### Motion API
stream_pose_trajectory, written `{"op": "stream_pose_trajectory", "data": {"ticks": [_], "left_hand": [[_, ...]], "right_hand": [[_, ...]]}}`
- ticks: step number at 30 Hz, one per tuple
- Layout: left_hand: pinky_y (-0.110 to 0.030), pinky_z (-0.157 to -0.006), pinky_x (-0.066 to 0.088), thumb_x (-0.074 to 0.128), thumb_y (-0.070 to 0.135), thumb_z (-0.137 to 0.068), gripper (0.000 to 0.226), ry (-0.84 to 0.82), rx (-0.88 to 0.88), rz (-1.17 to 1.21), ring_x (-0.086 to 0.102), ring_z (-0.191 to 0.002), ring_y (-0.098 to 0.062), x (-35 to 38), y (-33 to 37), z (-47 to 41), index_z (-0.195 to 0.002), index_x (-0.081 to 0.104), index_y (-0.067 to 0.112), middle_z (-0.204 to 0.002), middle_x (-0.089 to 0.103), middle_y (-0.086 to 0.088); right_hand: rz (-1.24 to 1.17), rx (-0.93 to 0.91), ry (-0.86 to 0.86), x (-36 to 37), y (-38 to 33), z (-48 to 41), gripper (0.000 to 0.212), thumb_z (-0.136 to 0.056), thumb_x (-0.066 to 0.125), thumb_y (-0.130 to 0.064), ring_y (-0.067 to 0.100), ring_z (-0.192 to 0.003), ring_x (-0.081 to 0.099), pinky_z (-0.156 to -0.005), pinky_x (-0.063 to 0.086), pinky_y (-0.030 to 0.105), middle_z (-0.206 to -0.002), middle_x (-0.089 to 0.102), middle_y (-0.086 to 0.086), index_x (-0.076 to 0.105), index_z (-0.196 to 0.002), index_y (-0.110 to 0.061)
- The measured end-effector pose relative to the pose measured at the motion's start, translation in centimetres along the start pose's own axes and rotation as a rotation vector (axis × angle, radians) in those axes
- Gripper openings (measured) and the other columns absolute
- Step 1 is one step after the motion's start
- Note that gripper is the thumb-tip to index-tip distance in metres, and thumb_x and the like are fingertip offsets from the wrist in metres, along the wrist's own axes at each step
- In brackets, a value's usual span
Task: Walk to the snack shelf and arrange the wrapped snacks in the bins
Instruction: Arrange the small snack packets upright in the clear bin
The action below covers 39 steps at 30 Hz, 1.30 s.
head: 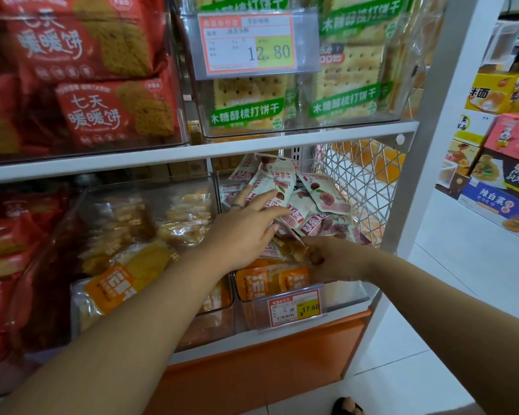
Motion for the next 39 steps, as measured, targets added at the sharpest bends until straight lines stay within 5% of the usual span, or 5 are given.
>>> {"op": "stream_pose_trajectory", "data": {"ticks": [3,13,22,33,39], "left_hand": [[-0.056,-0.11,0.027,0.035,0.034,-0.1,0.038,-0.005,-0.004,0.002,-0.003,-0.145,-0.024,-0.1,0.0,0.0,-0.137,0.039,0.044,-0.156,0.014,0.015],[-0.055,-0.111,0.027,0.035,0.034,-0.1,0.04,-0.012,0.002,-0.002,-0.003,-0.146,-0.023,-0.1,0.1,0.0,-0.138,0.037,0.045,-0.156,0.013,0.015],[-0.052,-0.113,0.024,0.036,0.034,-0.1,0.038,-0.004,0.002,0.053,0.0,-0.145,-0.021,-0.5,0.0,0.1,-0.137,0.038,0.044,-0.156,0.016,0.015],[-0.044,-0.116,0.017,0.042,0.033,-0.099,0.034,0.063,-0.017,0.108,0.008,-0.144,-0.017,-1.2,-0.3,0.3,-0.132,0.047,0.041,-0.152,0.027,0.014],[-0.046,-0.116,0.015,0.047,0.038,-0.096,0.038,0.038,-0.008,0.08,0.008,-0.144,-0.015,-1.3,-0.3,0.8,-0.133,0.045,0.042,-0.152,0.027,0.013]], "right_hand": [[-0.007,0.006,0.016,-0.4,0.1,-0.2,0.05,-0.078,0.071,-0.011,0.001,-0.082,0.062,-0.065,0.051,0.012,-0.095,0.061,-0.014,0.049,-0.12,-0.028],[0.088,0.011,-0.116,0.3,0.2,-0.4,0.047,-0.084,0.067,-0.022,0.01,-0.107,0.059,-0.093,0.051,0.029,-0.117,0.061,-0.007,0.048,-0.126,-0.026],[0.09,-0.08,0.043,-0.9,-0.3,0.3,0.049,-0.076,0.074,-0.015,0.011,-0.099,0.064,-0.089,0.054,0.033,-0.111,0.067,-0.007,0.06,-0.122,-0.026],[0.585,-0.123,0.241,-2.0,-2.6,3.2,0.036,-0.078,0.07,-0.033,0.002,-0.093,0.056,-0.081,0.053,0.033,-0.105,0.059,-0.025,0.061,-0.111,-0.043],[0.594,-0.148,0.329,-2.2,-3.5,4.8,0.032,-0.08,0.069,-0.031,0.004,-0.096,0.057,-0.08,0.052,0.028,-0.11,0.061,-0.022,0.061,-0.108,-0.044]]}}
Point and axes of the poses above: each hand's wrist, its own z-axis away from the middle knuckle, its own x-axis out of the palm, y = z × x, the point moved 6 cm from there along -z, towards the middle knuckle
